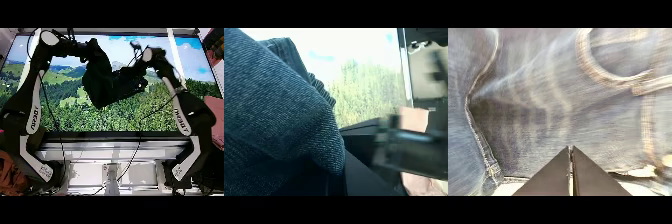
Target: Fold the clothes and pants, and hang the long-sleeved shirts on hangers.
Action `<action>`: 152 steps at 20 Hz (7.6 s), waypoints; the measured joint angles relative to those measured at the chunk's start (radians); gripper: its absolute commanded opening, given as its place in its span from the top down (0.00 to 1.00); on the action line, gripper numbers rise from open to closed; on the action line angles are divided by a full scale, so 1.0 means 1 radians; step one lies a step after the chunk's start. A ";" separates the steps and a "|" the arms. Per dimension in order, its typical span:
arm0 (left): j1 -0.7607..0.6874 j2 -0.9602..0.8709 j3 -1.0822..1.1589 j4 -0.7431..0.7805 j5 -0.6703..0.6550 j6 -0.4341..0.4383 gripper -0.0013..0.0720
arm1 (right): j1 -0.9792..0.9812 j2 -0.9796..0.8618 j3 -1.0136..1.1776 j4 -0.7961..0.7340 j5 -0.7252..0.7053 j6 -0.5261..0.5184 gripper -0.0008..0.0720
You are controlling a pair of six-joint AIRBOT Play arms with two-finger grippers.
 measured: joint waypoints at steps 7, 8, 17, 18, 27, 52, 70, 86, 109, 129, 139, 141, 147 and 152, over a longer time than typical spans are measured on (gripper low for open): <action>-0.154 -0.101 0.000 -0.090 0.235 0.000 0.94 | -0.102 0.085 0.000 -0.008 -0.014 -0.003 0.91; -0.176 -0.116 0.000 -0.096 0.277 0.000 0.81 | -0.113 0.089 0.000 -0.009 -0.014 -0.003 0.91; -0.269 -0.199 0.000 -0.292 0.449 0.003 0.04 | -0.169 0.100 0.000 -0.012 -0.013 -0.043 0.91; -0.264 -0.198 0.000 -0.317 0.445 0.012 0.11 | -0.174 0.100 0.000 -0.017 -0.013 -0.048 0.91; -0.135 -0.201 0.000 -0.263 0.333 0.200 0.96 | -0.181 0.100 0.000 -0.021 -0.050 -0.079 0.91; -0.491 -0.016 0.000 0.623 0.204 0.097 0.96 | -0.235 0.095 0.000 0.013 -0.187 -0.193 0.92; -0.380 0.138 0.001 0.719 -0.040 0.094 0.96 | -0.183 -0.136 0.011 0.058 -0.135 -0.428 0.24; -0.378 0.138 0.001 0.719 -0.096 0.094 0.96 | -0.276 -0.245 -0.033 0.396 0.343 -0.414 0.45; -0.378 0.138 0.001 0.719 -0.146 0.097 0.96 | -0.372 -0.109 -0.301 0.539 0.014 -0.315 0.04; -0.378 0.138 0.001 0.719 -0.149 0.098 0.96 | -0.187 -0.208 -0.327 0.671 -0.055 -0.231 0.28; -0.367 0.182 0.001 0.749 -0.154 0.138 0.96 | -0.059 -0.194 -0.155 0.635 -0.142 -0.259 0.91; -0.358 0.225 0.001 0.805 -0.154 0.147 0.96 | -0.087 -0.159 -0.104 0.572 -0.117 -0.224 0.91; -0.309 0.405 0.001 0.919 -0.188 0.157 0.96 | -0.264 -0.020 -0.031 0.463 -0.098 -0.132 0.91; -0.229 0.535 0.001 0.980 -0.290 0.157 0.96 | -0.480 0.106 -0.019 0.313 -0.061 -0.038 0.91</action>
